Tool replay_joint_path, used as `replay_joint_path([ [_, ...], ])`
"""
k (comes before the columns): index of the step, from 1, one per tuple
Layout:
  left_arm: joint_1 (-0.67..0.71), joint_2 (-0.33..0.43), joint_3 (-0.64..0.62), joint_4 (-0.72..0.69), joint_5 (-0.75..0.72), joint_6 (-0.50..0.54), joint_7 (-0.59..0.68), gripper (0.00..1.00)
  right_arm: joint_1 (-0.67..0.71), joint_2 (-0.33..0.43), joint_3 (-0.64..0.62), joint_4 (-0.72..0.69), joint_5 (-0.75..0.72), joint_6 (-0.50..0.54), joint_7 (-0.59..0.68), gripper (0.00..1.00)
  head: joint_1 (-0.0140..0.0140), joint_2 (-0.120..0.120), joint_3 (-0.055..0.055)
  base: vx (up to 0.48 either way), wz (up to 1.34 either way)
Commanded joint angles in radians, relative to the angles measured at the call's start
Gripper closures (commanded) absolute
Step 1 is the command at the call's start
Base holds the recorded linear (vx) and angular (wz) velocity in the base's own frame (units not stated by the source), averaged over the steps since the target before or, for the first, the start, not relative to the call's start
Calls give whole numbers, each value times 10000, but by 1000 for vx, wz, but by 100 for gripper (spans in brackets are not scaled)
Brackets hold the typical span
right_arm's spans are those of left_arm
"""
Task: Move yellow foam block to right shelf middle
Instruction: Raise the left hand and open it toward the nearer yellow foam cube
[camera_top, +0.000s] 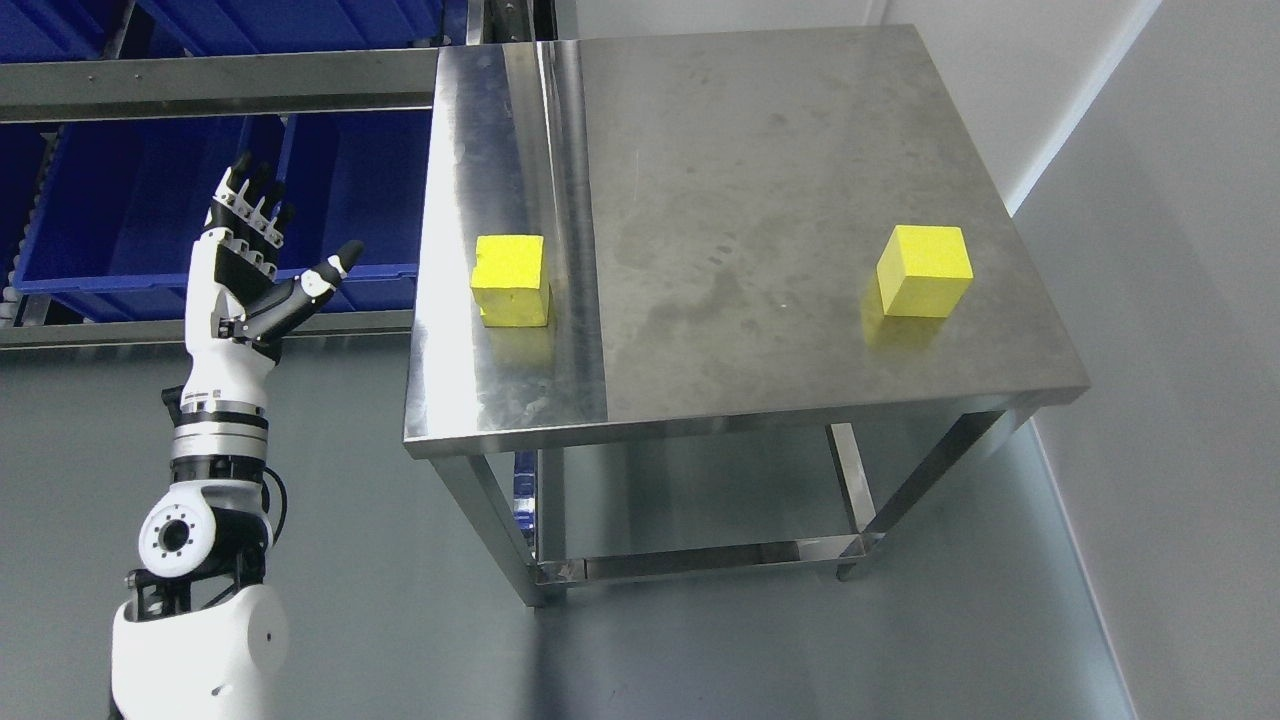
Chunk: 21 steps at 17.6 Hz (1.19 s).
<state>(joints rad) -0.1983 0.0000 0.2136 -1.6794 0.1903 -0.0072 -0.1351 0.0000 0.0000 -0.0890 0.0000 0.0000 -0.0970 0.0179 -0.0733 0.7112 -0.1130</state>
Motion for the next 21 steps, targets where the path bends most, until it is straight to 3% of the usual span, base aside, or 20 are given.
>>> replay_joint_path([
  [1,-118,174,-49,13,0,10,1,0,-16,-175,0,-175,0,4,6,0,0,0,0,0,0],
  [8,-57,198,42,13,0,118,-14,0,-16,-175,0,-175,0,4,6,0,0,0,0,0,0],
  [11,-134,887,27,13,15,-371,-136,0,-16,-175,0,-175,0,4,6,0,0,0,0,0,0],
  [14,80,1975,-34,43,0,-1428,-2124,0,-16,-175,0,-175,0,4,6,0,0,0,0,0,0],
  [17,281,2606,-720,181,-335,-1999,-3815,0,-16,-175,0,-175,0,4,6,0,0,0,0,0,0],
  [21,-622,2868,-1780,1083,-1929,-1953,-4018,0,-16,-175,0,-175,0,4,6,0,0,0,0,0,0],
])
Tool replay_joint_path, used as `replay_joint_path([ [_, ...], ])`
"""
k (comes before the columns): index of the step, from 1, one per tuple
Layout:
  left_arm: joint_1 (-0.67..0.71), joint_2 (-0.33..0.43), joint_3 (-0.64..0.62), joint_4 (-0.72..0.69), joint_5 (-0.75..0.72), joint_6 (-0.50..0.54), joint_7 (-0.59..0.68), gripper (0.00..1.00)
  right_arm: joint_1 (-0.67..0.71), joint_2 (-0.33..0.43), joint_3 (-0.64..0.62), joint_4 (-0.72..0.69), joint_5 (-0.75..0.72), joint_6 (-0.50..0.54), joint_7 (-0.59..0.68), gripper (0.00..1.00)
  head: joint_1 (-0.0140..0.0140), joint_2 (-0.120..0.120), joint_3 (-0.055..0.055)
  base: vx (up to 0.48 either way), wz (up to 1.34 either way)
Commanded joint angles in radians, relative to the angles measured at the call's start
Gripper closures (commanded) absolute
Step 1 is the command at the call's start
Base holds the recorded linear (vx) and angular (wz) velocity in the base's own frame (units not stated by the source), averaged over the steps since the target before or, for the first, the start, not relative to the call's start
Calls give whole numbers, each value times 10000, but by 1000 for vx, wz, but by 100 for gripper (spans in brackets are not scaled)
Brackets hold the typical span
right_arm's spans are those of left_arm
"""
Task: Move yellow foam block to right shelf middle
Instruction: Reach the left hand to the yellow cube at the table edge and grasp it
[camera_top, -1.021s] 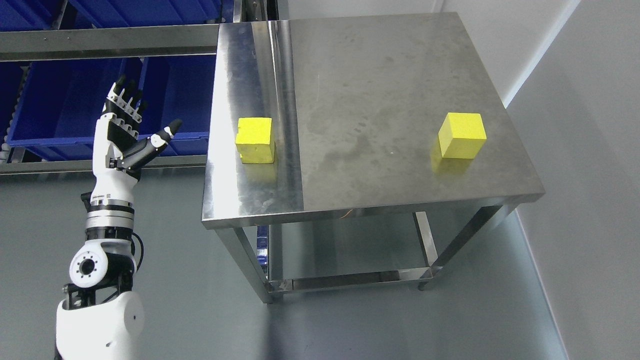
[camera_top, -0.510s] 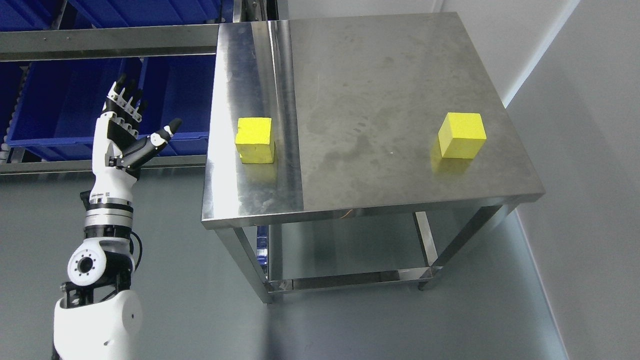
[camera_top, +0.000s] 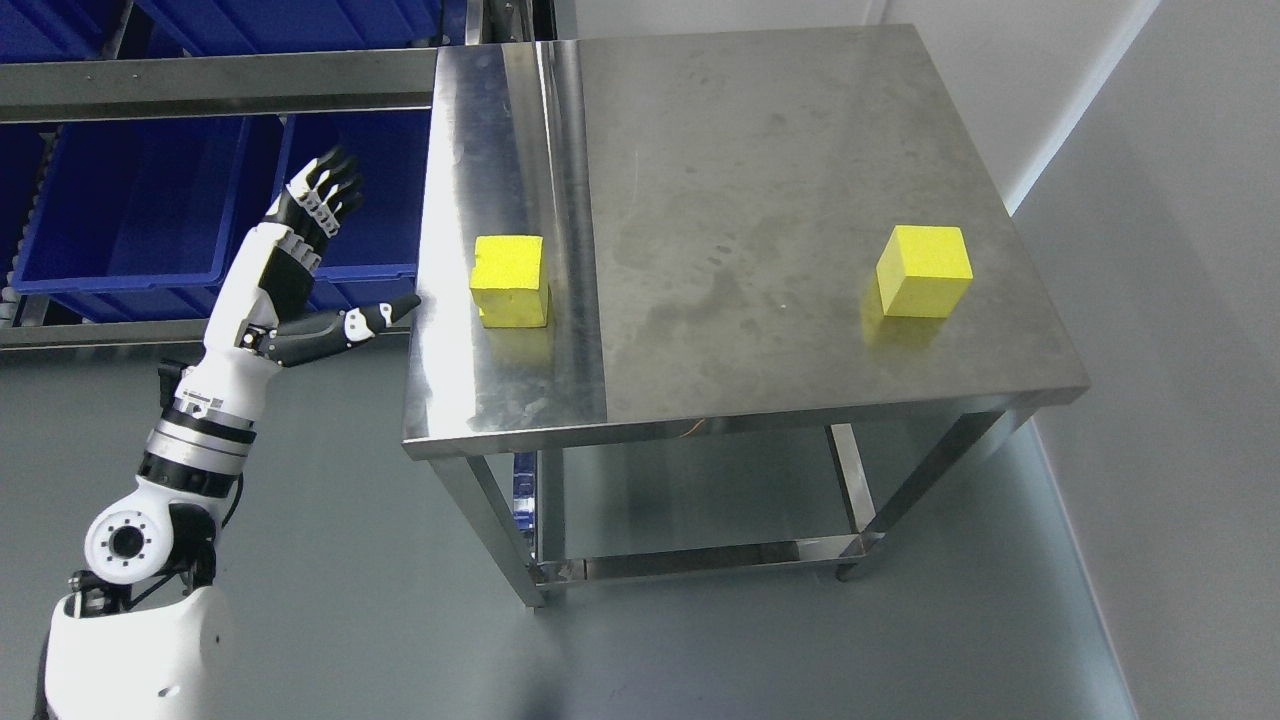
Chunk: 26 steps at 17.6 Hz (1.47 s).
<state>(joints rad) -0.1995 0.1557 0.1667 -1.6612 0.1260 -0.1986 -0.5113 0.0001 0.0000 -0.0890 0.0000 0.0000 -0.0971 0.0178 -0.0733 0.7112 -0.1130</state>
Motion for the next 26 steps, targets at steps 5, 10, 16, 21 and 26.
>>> replay_joint_path([
  [5,-1609,1067,-2509,2298,-2103,-23,-730,0,-16,-175,0,-175,0,4,6,0,0,0,0,0,0],
  [10,-2161,438,-3047,3709,-2794,-23,-916,0,-16,-175,0,-175,0,4,6,0,0,0,0,0,0],
  [16,-3005,-129,-3232,5091,-3024,-39,-1159,2,-16,-175,0,-175,0,4,6,0,0,0,0,-5,-17],
  [21,-3006,-406,-2865,5307,-2994,-161,-1652,25,-16,-175,0,-175,0,4,6,0,0,0,0,-21,-2],
  [26,-3005,-1293,-1349,5276,-2886,-1079,-1698,63,-16,-175,0,-175,0,4,6,0,0,0,0,9,66],
])
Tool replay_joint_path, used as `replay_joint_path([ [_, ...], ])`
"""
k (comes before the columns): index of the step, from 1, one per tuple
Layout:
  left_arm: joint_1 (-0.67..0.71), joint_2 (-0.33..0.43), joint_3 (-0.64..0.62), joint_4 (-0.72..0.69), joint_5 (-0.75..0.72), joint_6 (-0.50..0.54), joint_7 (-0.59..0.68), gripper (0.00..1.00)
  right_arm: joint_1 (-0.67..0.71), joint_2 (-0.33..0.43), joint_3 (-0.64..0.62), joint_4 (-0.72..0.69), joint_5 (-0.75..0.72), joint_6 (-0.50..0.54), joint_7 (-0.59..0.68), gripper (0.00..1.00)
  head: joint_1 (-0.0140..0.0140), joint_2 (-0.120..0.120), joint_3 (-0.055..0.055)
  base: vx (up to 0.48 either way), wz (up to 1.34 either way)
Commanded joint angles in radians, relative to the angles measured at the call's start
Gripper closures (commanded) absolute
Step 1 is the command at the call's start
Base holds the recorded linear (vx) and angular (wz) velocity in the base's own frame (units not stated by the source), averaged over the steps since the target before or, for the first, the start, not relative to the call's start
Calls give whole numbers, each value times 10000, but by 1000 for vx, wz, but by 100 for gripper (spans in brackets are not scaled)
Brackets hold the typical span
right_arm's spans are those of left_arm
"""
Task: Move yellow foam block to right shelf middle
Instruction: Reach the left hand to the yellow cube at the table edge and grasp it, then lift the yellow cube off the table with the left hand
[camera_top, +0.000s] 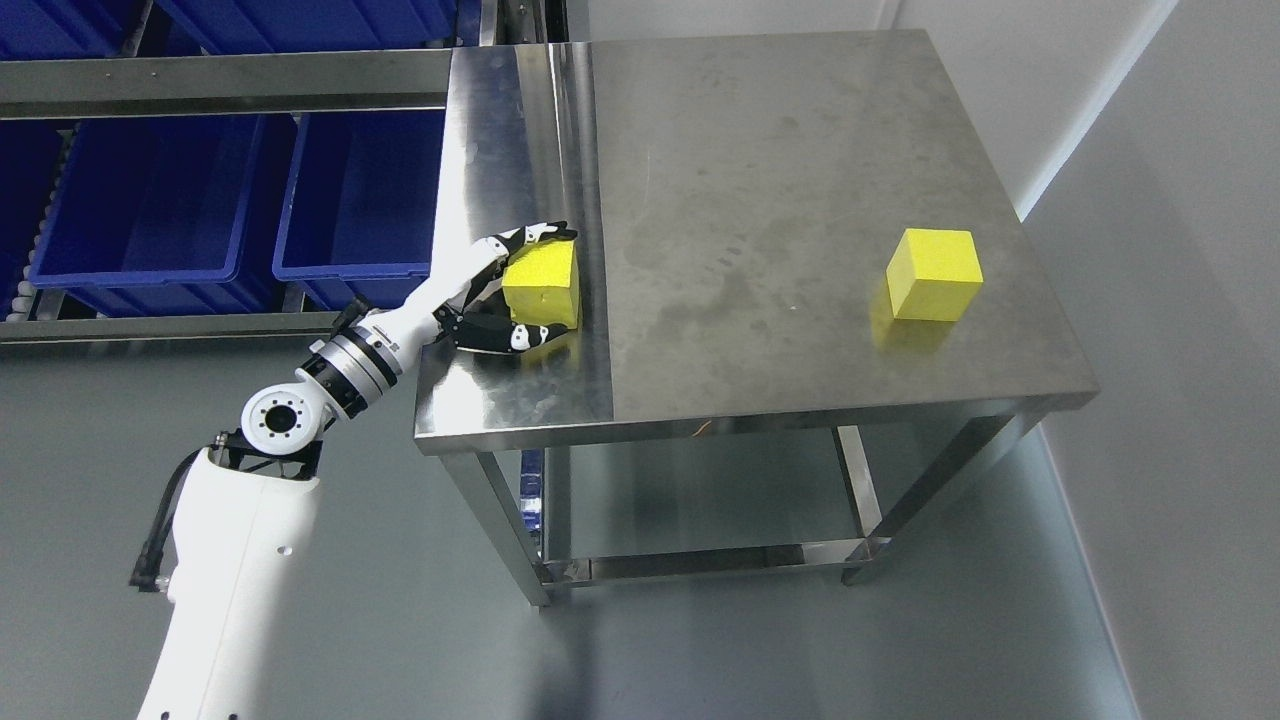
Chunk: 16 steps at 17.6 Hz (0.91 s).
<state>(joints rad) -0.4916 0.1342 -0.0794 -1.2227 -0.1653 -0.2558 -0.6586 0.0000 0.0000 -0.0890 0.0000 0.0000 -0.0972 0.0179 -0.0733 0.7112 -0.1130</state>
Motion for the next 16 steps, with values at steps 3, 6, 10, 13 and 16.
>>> replay_joint_path([
  [3,-222,-1167,2127,479,896,-603,-118,74,-15,-175,0,-175,0,5,5,0,0,0,0,16,49],
  [6,-468,-1167,2464,-334,2829,-373,1087,74,-15,-175,0,-175,0,5,5,0,0,0,0,6,36],
  [10,-346,-1167,3063,-1713,3309,-678,5897,73,-15,-175,0,-175,0,5,5,0,0,0,0,0,-65],
  [13,265,-1167,3065,-2513,3310,-618,6264,71,-15,-175,0,-175,0,5,5,0,0,0,0,1,10],
  [16,1032,-1167,2667,-2821,3722,-724,6249,68,-15,-175,0,-175,0,5,5,0,0,0,0,0,0],
])
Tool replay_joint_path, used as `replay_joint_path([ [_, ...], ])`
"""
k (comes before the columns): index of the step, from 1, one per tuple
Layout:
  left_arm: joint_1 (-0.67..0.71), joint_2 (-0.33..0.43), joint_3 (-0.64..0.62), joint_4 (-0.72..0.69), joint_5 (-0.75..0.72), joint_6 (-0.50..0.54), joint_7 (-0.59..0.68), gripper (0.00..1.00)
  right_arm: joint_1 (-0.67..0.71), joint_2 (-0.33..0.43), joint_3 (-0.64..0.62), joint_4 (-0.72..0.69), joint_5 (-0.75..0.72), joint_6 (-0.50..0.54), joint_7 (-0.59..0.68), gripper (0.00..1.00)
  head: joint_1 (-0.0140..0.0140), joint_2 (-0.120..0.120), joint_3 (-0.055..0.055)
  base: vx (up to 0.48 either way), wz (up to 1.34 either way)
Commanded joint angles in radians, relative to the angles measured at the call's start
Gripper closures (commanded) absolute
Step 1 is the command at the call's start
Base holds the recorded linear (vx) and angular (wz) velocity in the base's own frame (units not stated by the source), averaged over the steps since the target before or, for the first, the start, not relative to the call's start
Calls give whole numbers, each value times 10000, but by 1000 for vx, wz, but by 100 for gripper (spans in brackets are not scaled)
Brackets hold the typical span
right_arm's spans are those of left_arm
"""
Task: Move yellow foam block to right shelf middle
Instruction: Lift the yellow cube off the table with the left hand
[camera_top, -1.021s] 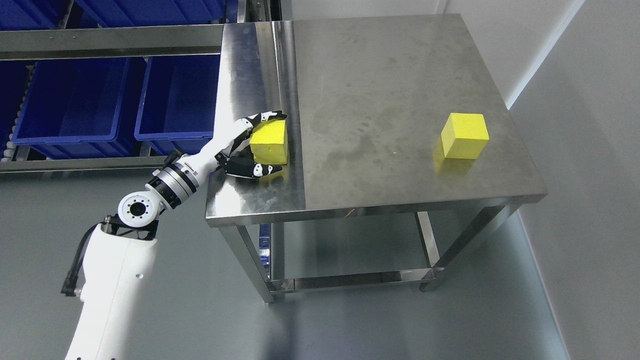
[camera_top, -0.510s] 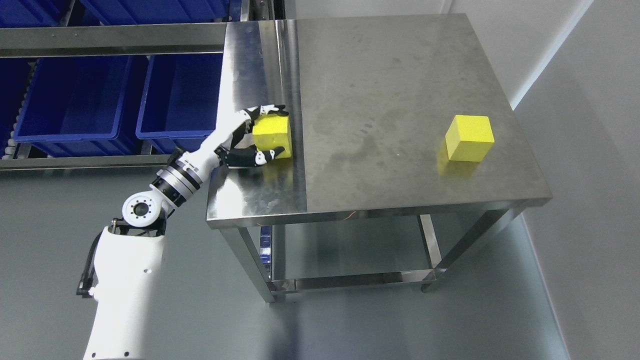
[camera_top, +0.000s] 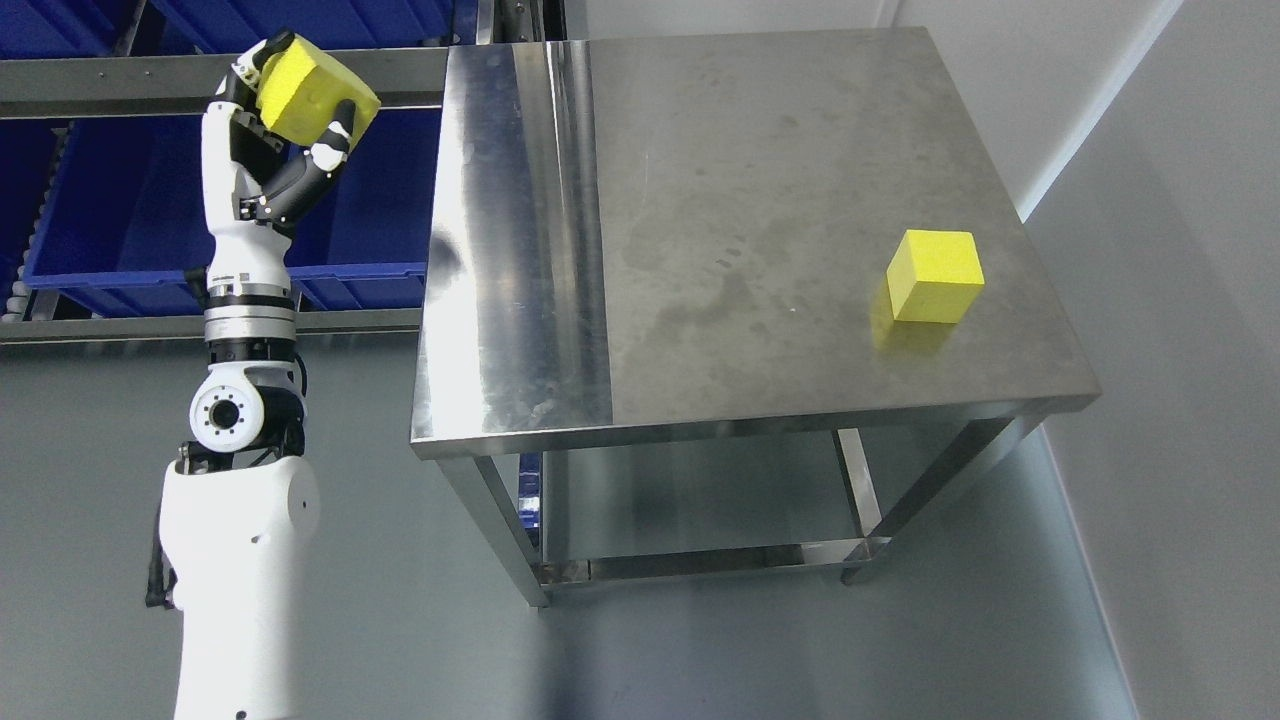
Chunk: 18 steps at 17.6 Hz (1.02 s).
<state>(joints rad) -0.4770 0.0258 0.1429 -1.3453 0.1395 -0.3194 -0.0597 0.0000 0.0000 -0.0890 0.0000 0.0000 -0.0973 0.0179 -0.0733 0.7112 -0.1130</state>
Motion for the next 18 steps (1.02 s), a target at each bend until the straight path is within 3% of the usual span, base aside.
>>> replay_joint_path([
  [1,1101,-84,336,-1701,812,-89,260,68,-16,-175,0,-175,0,6,6,0,0,0,0,0,0],
  [9,1471,-84,305,-1917,921,49,352,67,-16,-175,0,-175,0,6,6,0,0,0,0,0,0],
  [13,1564,-84,626,-1994,1165,784,367,67,-16,-175,0,-175,0,6,6,0,0,0,0,-5,0],
  [18,1579,-84,703,-1994,1197,938,367,66,-16,-175,0,-175,0,6,6,0,0,0,0,-45,36],
])
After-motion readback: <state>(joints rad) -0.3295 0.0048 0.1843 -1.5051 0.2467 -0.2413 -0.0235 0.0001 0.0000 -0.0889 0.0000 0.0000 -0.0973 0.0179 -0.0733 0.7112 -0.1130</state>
